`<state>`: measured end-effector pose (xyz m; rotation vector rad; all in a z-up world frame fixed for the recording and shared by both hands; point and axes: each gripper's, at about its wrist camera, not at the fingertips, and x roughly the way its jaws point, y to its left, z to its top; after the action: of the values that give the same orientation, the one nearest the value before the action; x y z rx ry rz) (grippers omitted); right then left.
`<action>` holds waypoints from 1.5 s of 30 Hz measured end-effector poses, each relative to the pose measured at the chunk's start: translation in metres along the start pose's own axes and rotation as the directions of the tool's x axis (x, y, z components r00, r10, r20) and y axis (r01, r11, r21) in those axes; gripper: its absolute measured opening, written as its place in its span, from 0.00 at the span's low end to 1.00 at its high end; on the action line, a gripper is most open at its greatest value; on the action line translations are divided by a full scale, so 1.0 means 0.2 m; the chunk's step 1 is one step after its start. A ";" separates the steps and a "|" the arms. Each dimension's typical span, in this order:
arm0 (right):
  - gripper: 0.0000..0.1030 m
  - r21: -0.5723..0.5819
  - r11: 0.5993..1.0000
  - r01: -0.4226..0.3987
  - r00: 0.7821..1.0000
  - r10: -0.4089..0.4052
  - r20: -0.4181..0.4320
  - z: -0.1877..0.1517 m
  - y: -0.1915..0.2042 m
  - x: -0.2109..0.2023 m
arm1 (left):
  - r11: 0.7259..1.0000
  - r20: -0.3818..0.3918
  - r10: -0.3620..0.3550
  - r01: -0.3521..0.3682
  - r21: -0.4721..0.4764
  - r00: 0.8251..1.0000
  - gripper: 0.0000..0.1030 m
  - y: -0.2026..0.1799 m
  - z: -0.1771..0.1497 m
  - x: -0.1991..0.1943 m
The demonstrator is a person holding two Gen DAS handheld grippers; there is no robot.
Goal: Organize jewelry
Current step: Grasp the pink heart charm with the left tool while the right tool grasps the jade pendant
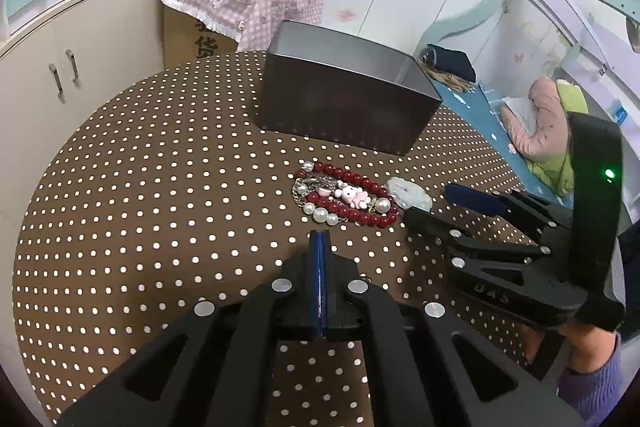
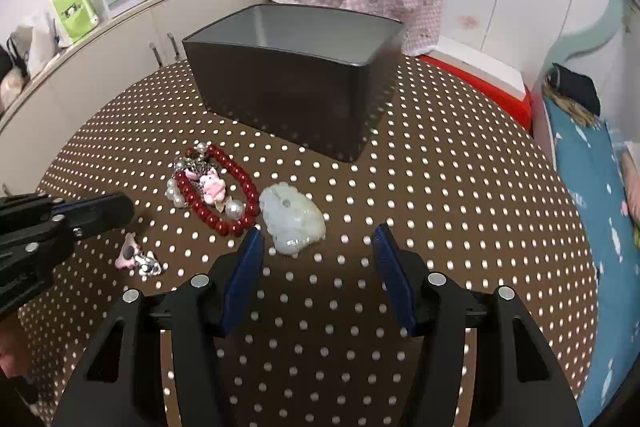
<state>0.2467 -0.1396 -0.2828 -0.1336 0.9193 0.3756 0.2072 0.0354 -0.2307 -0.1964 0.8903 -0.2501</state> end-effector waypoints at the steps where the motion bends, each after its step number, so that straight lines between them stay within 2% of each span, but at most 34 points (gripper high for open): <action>1: 0.55 -0.004 1.000 -0.003 1.000 0.003 -0.001 0.01 0.00 0.01 | 1.000 0.003 -0.005 0.005 -0.001 1.000 0.00 0.01 0.00 -0.01; 5: 0.52 -0.025 1.000 -0.018 1.000 0.018 -0.005 0.03 0.01 0.02 | 0.999 0.002 -0.039 0.039 -0.012 0.999 0.00 0.04 0.00 -0.02; 8: 0.52 -0.026 0.999 -0.022 1.000 0.022 -0.011 0.05 0.00 0.02 | 0.995 -0.015 -0.100 0.100 -0.006 0.995 0.00 0.04 -0.01 -0.02; 12: 0.48 -0.023 0.999 -0.026 1.000 0.026 -0.006 0.06 0.00 0.03 | 0.994 -0.039 -0.072 0.075 0.075 0.997 0.02 -0.04 -0.07 -0.01; 13: 0.48 -0.023 0.999 -0.026 1.000 0.025 -0.005 0.06 0.00 0.03 | 0.993 -0.046 -0.082 0.085 0.084 0.996 0.13 -0.05 -0.09 -0.01; 14: 0.48 -0.023 0.999 -0.026 1.000 0.026 -0.005 0.05 0.00 0.03 | 0.992 -0.043 -0.081 0.085 0.093 0.996 0.18 -0.06 -0.10 -0.01; 16: 0.48 -0.023 0.999 -0.025 1.000 0.025 -0.005 0.05 0.00 0.03 | 0.991 -0.026 -0.066 0.068 0.115 0.997 0.47 -0.08 -0.12 -0.03; 17: 0.48 -0.024 0.999 -0.026 1.000 0.026 -0.005 0.05 0.00 0.03 | 0.990 -0.021 -0.056 0.059 0.130 0.998 0.49 -0.09 -0.13 -0.04; 19: 0.48 -0.022 0.999 -0.026 1.000 0.025 -0.005 0.05 0.00 0.03 | 0.985 -0.030 -0.046 0.050 0.163 0.999 0.49 -0.12 -0.14 -0.02; 20: 0.48 -0.023 0.999 -0.025 1.000 0.025 -0.004 0.05 0.00 0.03 | 0.984 -0.037 -0.018 0.024 0.178 0.999 0.49 -0.13 -0.15 0.00; 23: 0.48 -0.020 1.000 -0.024 1.000 0.024 -0.002 0.04 0.00 0.03 | 0.975 -0.030 0.023 -0.016 0.222 0.999 0.41 -0.15 -0.15 0.02; 25: 0.48 -0.019 1.000 -0.024 1.000 0.023 -0.002 0.03 0.00 0.03 | 0.972 -0.025 0.049 -0.042 0.229 0.998 0.25 -0.15 -0.14 0.03; 26: 0.48 -0.019 1.000 -0.023 1.000 0.023 -0.002 0.03 0.00 0.03 | 0.971 -0.022 0.065 -0.058 0.230 0.998 0.21 -0.15 -0.13 0.03; 29: 0.48 -0.018 1.000 -0.021 1.000 0.021 -0.001 0.03 0.00 0.03 | 0.977 -0.026 0.032 -0.026 0.214 0.999 0.21 -0.11 -0.11 0.04; 32: 0.47 -0.014 1.000 -0.020 1.000 0.020 0.002 0.02 0.00 0.02 | 0.982 -0.022 0.030 -0.026 0.190 0.999 0.21 -0.09 -0.09 0.04; 34: 0.37 -0.019 0.999 -0.031 1.000 0.031 0.003 0.02 0.02 0.01 | 0.985 -0.022 0.017 -0.013 0.171 1.000 0.21 -0.07 -0.08 0.04; 38: 0.30 -0.027 0.999 -0.044 0.999 0.044 -0.004 0.02 0.03 0.01 | 0.990 -0.017 0.019 -0.017 0.141 1.000 0.21 0.00 -0.04 0.06; 45: 0.29 -0.014 0.998 -0.054 0.999 0.054 -0.008 0.00 0.03 -0.01 | 0.993 -0.016 0.007 -0.005 0.115 1.000 0.21 0.04 -0.01 0.05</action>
<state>0.2434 -0.1345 -0.2797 -0.1231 0.9292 0.4316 0.2131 0.0407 -0.2410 -0.0850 0.8899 -0.2964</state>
